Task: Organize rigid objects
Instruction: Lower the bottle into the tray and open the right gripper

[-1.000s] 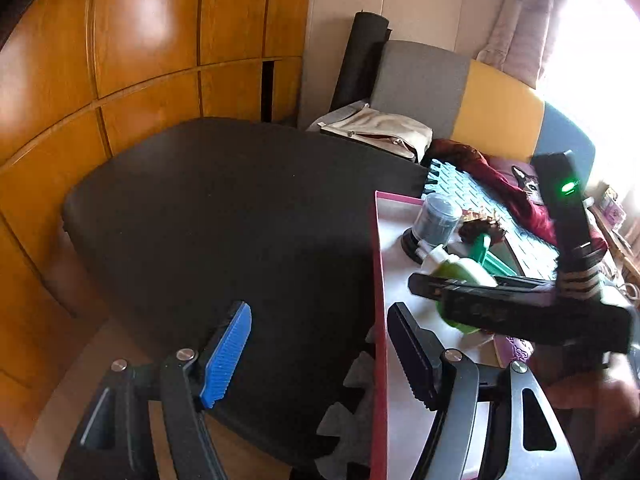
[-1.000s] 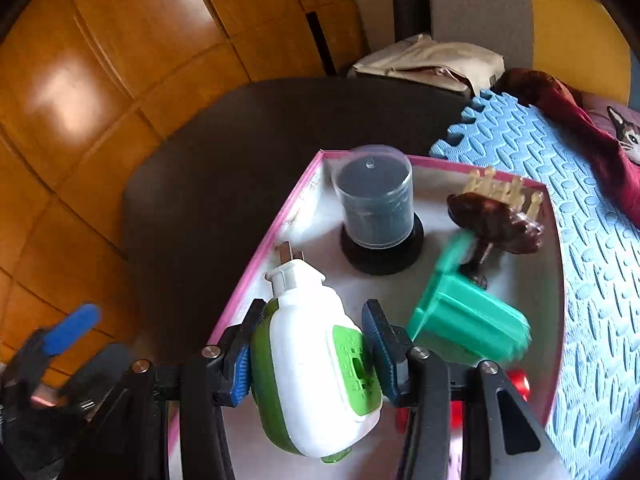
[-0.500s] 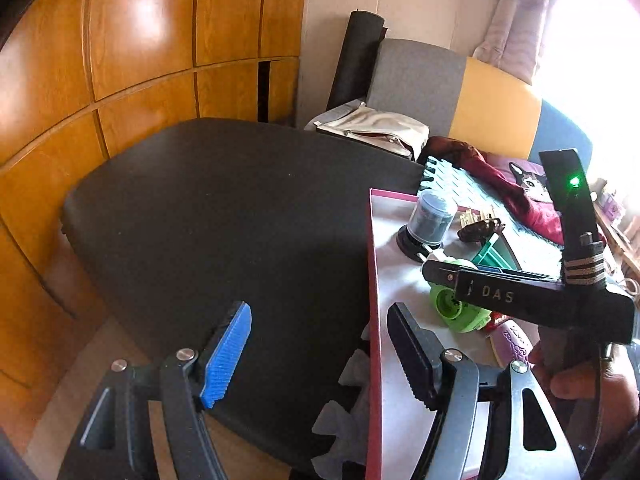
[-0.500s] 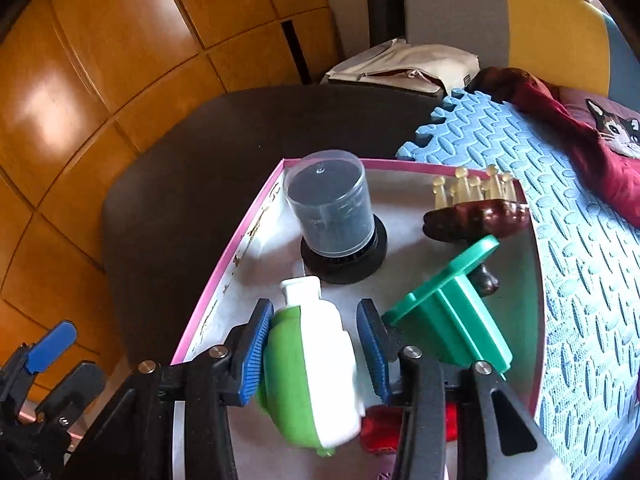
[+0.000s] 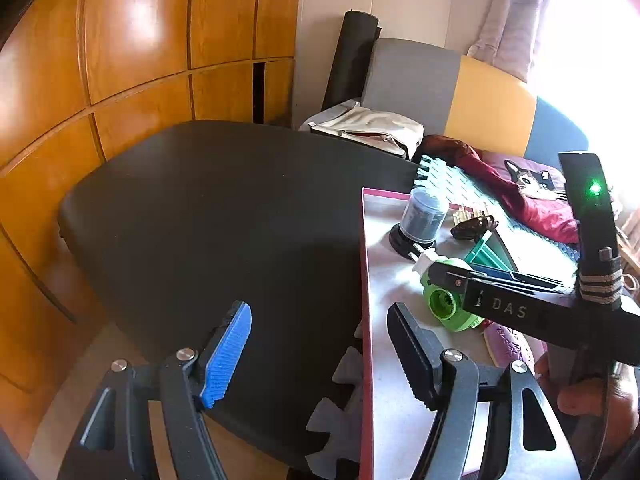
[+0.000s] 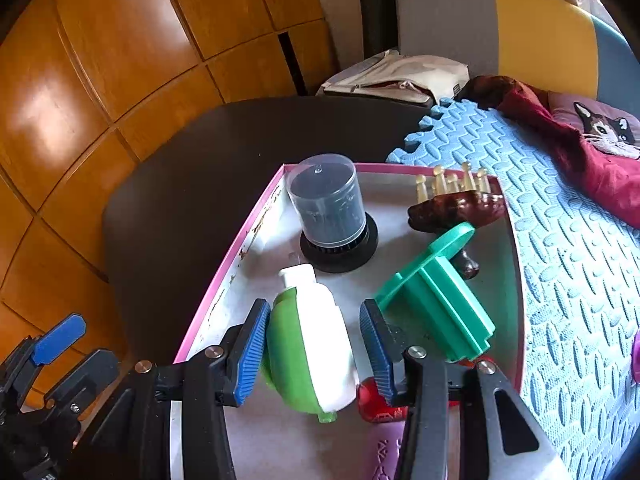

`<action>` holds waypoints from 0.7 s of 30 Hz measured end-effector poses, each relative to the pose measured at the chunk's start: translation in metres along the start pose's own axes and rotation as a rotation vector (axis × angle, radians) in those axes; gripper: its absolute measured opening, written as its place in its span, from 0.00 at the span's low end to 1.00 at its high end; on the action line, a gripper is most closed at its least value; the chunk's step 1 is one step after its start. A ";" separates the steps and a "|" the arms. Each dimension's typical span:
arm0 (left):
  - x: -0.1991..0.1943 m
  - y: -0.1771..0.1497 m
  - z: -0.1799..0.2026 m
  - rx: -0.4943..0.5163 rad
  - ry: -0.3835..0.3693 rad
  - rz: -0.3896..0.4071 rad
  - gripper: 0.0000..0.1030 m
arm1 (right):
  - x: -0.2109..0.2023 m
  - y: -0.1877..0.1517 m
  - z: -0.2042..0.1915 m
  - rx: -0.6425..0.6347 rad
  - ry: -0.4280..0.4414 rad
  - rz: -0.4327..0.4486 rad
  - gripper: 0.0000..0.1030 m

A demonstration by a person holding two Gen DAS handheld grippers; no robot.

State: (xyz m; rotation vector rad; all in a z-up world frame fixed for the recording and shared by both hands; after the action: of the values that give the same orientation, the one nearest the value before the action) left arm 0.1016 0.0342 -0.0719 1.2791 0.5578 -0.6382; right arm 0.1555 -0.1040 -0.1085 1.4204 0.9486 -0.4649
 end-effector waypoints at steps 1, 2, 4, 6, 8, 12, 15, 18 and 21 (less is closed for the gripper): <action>0.000 -0.001 0.001 0.001 0.000 -0.001 0.69 | -0.003 0.000 0.000 0.001 -0.004 0.008 0.46; 0.000 -0.001 0.001 0.002 0.000 -0.002 0.69 | -0.005 0.001 0.001 0.003 -0.005 0.015 0.46; 0.000 -0.002 0.002 0.005 -0.002 -0.003 0.69 | -0.009 0.001 0.002 0.009 -0.009 0.030 0.46; -0.001 -0.002 0.003 0.010 -0.002 -0.002 0.69 | -0.013 0.000 0.003 0.013 -0.018 0.042 0.47; -0.001 -0.003 0.004 0.013 -0.004 -0.002 0.69 | -0.016 0.000 0.003 0.011 -0.025 0.048 0.47; -0.002 -0.005 0.005 0.018 -0.005 -0.003 0.69 | -0.024 -0.002 0.005 0.017 -0.035 0.066 0.47; -0.003 -0.005 0.007 0.026 -0.007 0.000 0.69 | -0.030 -0.005 0.008 0.020 -0.047 0.076 0.47; -0.002 -0.007 0.009 0.034 -0.006 -0.002 0.69 | -0.038 -0.006 0.010 0.022 -0.060 0.092 0.47; -0.001 -0.008 0.012 0.040 -0.005 -0.007 0.69 | -0.047 -0.008 0.013 0.017 -0.078 0.109 0.47</action>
State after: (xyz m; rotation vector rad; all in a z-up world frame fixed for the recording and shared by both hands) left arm 0.0953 0.0217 -0.0748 1.3129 0.5477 -0.6616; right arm 0.1262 -0.1294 -0.0781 1.4516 0.8016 -0.4447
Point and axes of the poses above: each gripper's, at about its wrist camera, not at the fingertips, and x roughly the way its jaws point, z to its right, y to its top, the point moved 8 cm from there along x, roughly the way its jaws point, and after that the axes turned 11 degrees about -x, right-handed, at the moved point
